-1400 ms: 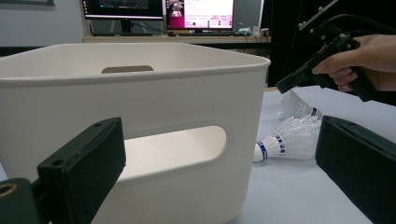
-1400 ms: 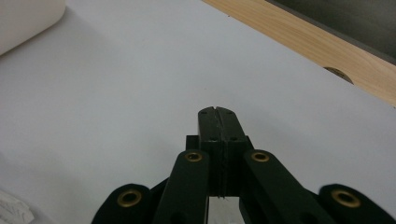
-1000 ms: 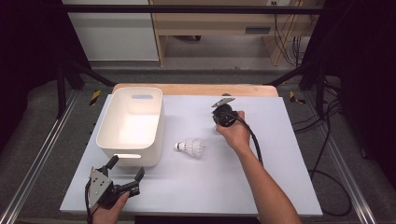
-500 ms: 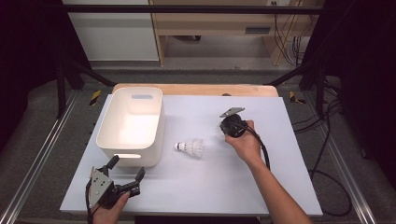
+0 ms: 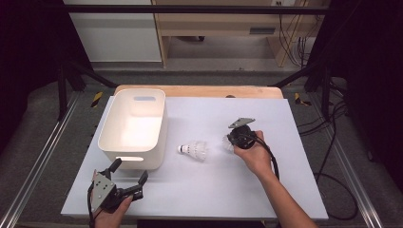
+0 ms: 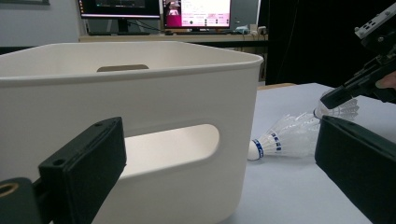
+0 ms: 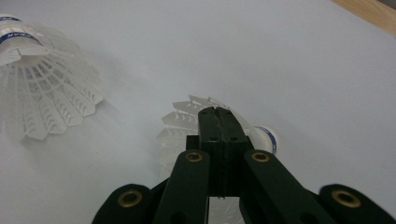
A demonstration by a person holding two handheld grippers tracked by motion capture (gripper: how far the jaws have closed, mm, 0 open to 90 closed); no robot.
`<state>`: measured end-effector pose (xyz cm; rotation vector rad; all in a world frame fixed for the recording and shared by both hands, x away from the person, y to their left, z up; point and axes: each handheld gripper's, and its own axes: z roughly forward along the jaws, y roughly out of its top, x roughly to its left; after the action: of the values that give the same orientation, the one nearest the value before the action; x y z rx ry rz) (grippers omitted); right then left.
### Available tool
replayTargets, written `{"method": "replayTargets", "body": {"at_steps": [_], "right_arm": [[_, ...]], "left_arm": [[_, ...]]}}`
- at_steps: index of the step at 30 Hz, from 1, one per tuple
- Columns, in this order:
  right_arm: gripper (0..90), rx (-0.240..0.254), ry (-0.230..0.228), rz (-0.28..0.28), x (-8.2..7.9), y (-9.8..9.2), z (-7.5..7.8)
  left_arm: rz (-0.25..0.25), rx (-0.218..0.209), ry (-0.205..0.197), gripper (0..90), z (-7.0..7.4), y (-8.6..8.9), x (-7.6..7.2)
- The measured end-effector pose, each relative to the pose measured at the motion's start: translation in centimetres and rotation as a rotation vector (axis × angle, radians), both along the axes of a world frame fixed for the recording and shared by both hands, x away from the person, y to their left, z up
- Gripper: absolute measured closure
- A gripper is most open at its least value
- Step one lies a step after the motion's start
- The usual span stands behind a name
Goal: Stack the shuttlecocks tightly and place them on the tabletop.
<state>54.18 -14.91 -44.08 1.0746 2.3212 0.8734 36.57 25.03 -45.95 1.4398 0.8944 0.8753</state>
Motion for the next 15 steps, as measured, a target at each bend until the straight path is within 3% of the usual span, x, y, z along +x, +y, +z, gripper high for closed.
{"method": "replayTargets", "body": {"at_steps": [15], "right_arm": [[90.0,-0.044,-0.005,0.001,-0.4,-1.4,-0.3]], "left_arm": [[-0.006,0.006,0.001,2.3,0.0,-0.1,0.0]]}}
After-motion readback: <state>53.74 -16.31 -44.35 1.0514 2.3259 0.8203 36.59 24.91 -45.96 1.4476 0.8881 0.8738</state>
